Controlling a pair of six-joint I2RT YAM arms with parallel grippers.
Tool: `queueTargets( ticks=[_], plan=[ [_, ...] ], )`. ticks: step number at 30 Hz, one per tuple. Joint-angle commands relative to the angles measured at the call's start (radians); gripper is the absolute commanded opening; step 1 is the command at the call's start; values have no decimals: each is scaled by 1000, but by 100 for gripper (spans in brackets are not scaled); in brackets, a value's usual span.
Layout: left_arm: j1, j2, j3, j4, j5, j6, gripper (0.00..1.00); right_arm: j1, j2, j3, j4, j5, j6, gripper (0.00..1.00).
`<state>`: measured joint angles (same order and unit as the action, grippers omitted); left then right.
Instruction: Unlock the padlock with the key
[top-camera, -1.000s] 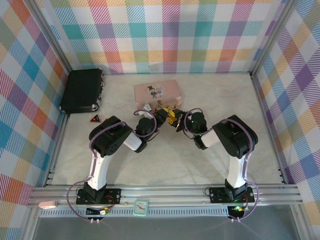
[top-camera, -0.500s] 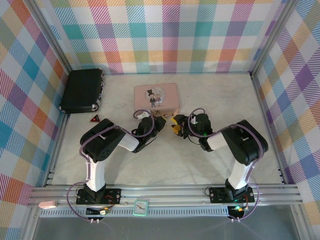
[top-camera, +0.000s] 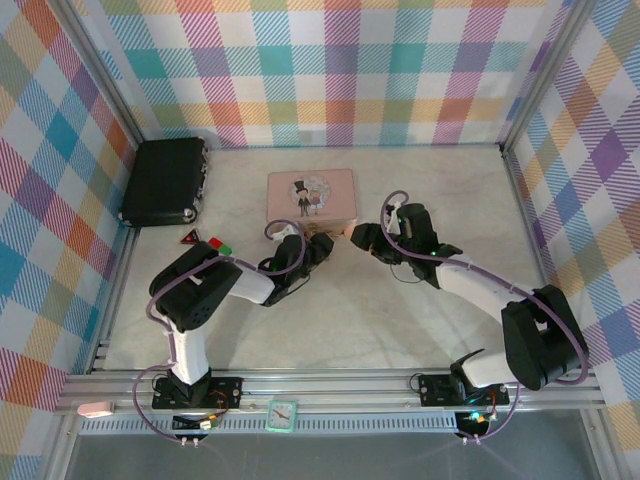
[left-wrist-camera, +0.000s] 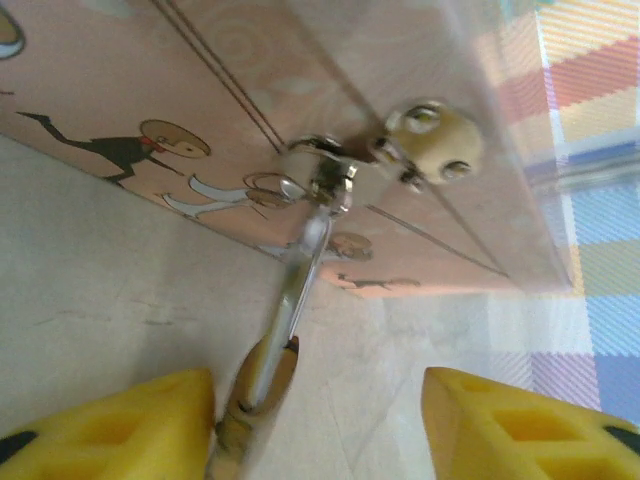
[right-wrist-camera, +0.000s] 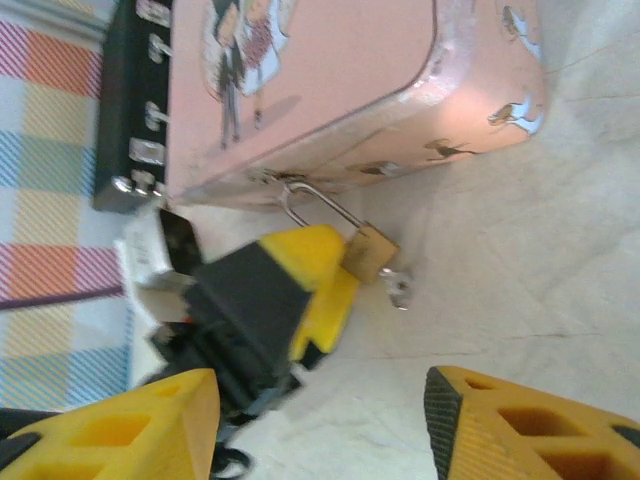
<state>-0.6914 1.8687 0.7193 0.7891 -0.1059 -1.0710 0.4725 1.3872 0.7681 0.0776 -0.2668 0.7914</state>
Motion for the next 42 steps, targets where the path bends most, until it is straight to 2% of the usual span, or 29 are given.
queueTargets(
  ticks=[1, 5, 9, 12, 15, 19, 22, 29, 36, 42],
  plan=[
    [11, -82, -27, -104, -2, 8, 62, 14, -6, 58, -146, 38, -180, 59],
    [49, -187, -56, -202, 7, 26, 66, 61, 37, 132, -222, 87, -289, 60],
    [78, -305, -44, -382, -23, 93, 73, 130, 119, 223, -297, 111, -419, 60],
    [103, -346, -29, -450, -5, 133, 75, 183, 185, 289, -346, 158, -482, 60],
    [133, -330, -29, -416, 77, 153, 72, 226, 256, 352, -395, 207, -525, 58],
    [145, -238, 1, -334, 202, 171, 66, 237, 303, 392, -420, 235, -515, 56],
    [142, -163, 28, -271, 231, 155, 62, 236, 292, 379, -420, 275, -502, 56],
    [60, -60, 109, -289, 86, 159, 61, 235, 225, 312, -406, 351, -475, 53],
    [-15, -11, 247, -568, -103, 172, 59, 224, 148, 247, -376, 382, -456, 51],
    [-23, 22, 313, -713, -137, 201, 51, 197, 94, 198, -345, 386, -440, 49]
  ],
)
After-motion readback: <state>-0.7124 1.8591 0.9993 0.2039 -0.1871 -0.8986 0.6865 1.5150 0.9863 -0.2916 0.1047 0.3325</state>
